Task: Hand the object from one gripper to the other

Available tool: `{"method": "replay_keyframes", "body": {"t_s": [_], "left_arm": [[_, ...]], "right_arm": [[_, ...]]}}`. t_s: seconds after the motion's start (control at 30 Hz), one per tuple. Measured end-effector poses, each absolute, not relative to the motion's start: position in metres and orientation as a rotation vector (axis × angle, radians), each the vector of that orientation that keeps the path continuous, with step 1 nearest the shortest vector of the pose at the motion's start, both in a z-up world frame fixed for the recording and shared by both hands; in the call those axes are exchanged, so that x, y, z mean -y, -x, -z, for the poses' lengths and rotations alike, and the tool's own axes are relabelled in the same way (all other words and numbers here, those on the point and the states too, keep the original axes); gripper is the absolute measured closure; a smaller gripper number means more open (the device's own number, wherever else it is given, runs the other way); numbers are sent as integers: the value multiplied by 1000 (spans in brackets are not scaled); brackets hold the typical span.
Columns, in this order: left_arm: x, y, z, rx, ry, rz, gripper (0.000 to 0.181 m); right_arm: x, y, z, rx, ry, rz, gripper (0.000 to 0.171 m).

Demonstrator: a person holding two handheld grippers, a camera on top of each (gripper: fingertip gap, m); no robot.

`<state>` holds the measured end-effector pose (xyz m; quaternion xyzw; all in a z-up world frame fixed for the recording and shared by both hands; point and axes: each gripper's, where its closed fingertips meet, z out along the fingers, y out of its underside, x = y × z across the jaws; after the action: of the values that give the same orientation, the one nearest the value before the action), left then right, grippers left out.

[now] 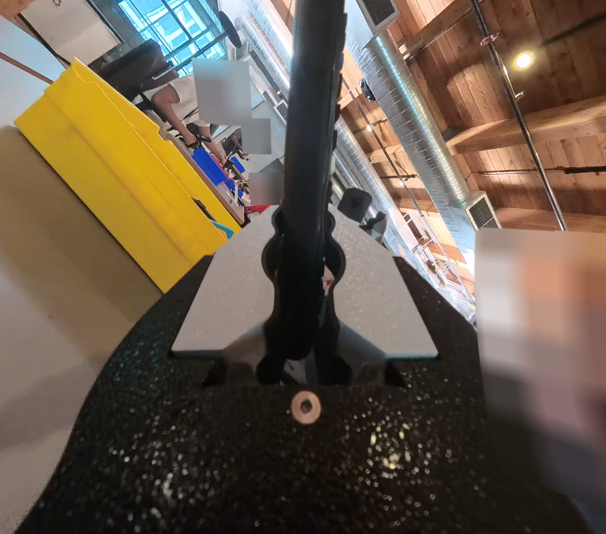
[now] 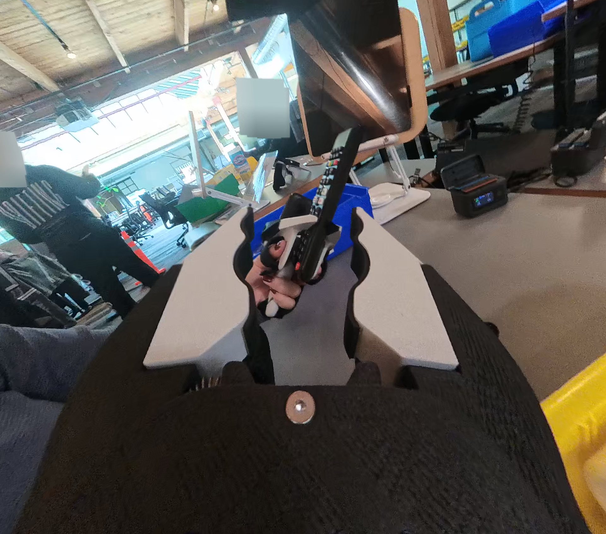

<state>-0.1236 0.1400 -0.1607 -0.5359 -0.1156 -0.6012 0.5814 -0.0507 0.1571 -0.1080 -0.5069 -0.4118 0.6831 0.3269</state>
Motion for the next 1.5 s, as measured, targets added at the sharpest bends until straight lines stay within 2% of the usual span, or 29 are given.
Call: {"method": "replay_keyframes", "body": {"t_s": [0.2,0.37,0.5,0.53,0.57,0.67,0.7,0.77,0.83,0.97,1.23,1.4,1.5], "left_arm": [[-132,89,160,50,1386,1379,161],[-122,48,171,-199,1537,1324,161],[-115,24,179,-345,1602,1280,161],[-113,20,181,-372,1617,1265,161],[-113,18,183,-390,1636,1244,161],[-115,19,179,-364,1640,1215,159],[-117,21,177,-351,1637,1202,156],[-120,28,173,-315,1644,1167,121],[-124,41,171,-286,1645,1085,110],[-125,60,162,-258,1642,986,101],[-112,60,137,-218,1585,1108,90],[-105,50,128,-193,1563,1252,82],[-106,40,134,-194,1601,1282,83]], "right_arm": [[-148,65,133,1154,1431,-1815,102],[-133,68,136,1219,1417,-1823,103],[-125,69,140,1271,1409,-1819,118],[-123,69,138,1275,1395,-1830,127],[-119,67,136,1292,1369,-1847,144],[-118,65,132,1291,1334,-1859,149],[-120,64,130,1285,1320,-1847,149],[-127,63,127,1265,1297,-1778,149],[-136,60,122,1239,1267,-1695,150],[-153,56,117,1252,1149,-1306,149],[-151,52,107,1265,407,-14,149],[-135,51,105,1105,-1,483,149],[-130,52,111,1073,-97,562,149]]}}
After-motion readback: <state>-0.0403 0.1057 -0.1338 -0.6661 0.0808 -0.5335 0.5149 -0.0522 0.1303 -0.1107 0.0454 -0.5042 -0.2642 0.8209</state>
